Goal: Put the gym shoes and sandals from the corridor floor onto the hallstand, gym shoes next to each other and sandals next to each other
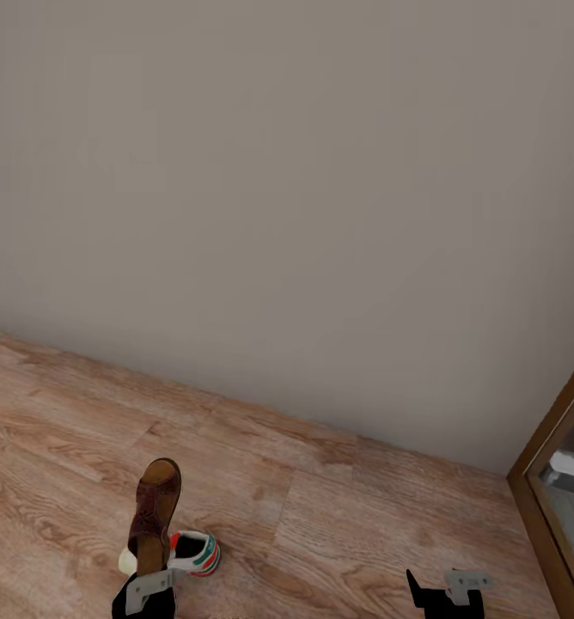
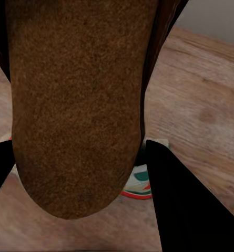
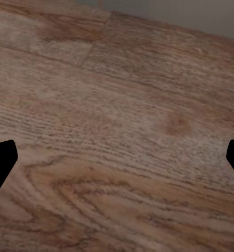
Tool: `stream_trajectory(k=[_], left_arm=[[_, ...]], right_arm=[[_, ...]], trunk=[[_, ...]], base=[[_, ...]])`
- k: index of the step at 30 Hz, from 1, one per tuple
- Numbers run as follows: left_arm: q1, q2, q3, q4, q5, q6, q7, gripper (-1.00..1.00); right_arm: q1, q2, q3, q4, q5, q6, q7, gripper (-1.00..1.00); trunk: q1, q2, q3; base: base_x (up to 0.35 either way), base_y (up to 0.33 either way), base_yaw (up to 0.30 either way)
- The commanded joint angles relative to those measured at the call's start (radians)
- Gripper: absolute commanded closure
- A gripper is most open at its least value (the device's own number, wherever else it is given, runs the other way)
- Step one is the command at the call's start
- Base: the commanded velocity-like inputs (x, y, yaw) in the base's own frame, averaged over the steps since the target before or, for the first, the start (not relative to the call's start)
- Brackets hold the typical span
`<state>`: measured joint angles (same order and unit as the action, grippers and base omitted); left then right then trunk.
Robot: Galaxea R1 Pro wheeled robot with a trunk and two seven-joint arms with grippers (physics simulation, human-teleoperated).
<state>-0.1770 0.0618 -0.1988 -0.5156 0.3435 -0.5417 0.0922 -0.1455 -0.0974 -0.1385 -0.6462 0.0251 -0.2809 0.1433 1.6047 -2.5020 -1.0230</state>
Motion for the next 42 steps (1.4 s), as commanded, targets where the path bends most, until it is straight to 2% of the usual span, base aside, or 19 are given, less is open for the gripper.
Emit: stream_trajectory(k=[1, 20, 26, 42], left_arm=[[-0.001, 0.001, -0.008, 0.000, -0.001, -0.003, 0.011, 1.00], [-0.001, 0.001, -0.007, -0.001, -0.001, -0.003, 0.011, 1.00], [-0.001, 0.001, 0.008, -0.001, -0.001, -0.003, 0.011, 1.00], [-0.001, 0.001, 0.012, -0.001, -0.001, -0.003, 0.011, 1.00]], right_arm=[[0.000, 0.001, -0.006, 0.000, 0.003, -0.003, 0.009, -1.00], [0.000, 0.001, -0.006, -0.001, 0.002, -0.003, 0.009, -1.00], [0.000, 0.001, -0.006, -0.001, 0.002, -0.003, 0.009, -1.00], [0.000, 0.001, -0.006, -0.001, 0.002, -0.003, 0.009, -1.00]], trunk=[[0.000, 0.000, -0.001], [0.000, 0.000, -0.001], [0.000, 0.000, -0.001], [0.000, 0.000, -0.001]], base=[[0.000, 0.000, 0.277], [0.000, 0.000, 0.277], [0.000, 0.000, 0.277], [0.000, 0.000, 0.277]])
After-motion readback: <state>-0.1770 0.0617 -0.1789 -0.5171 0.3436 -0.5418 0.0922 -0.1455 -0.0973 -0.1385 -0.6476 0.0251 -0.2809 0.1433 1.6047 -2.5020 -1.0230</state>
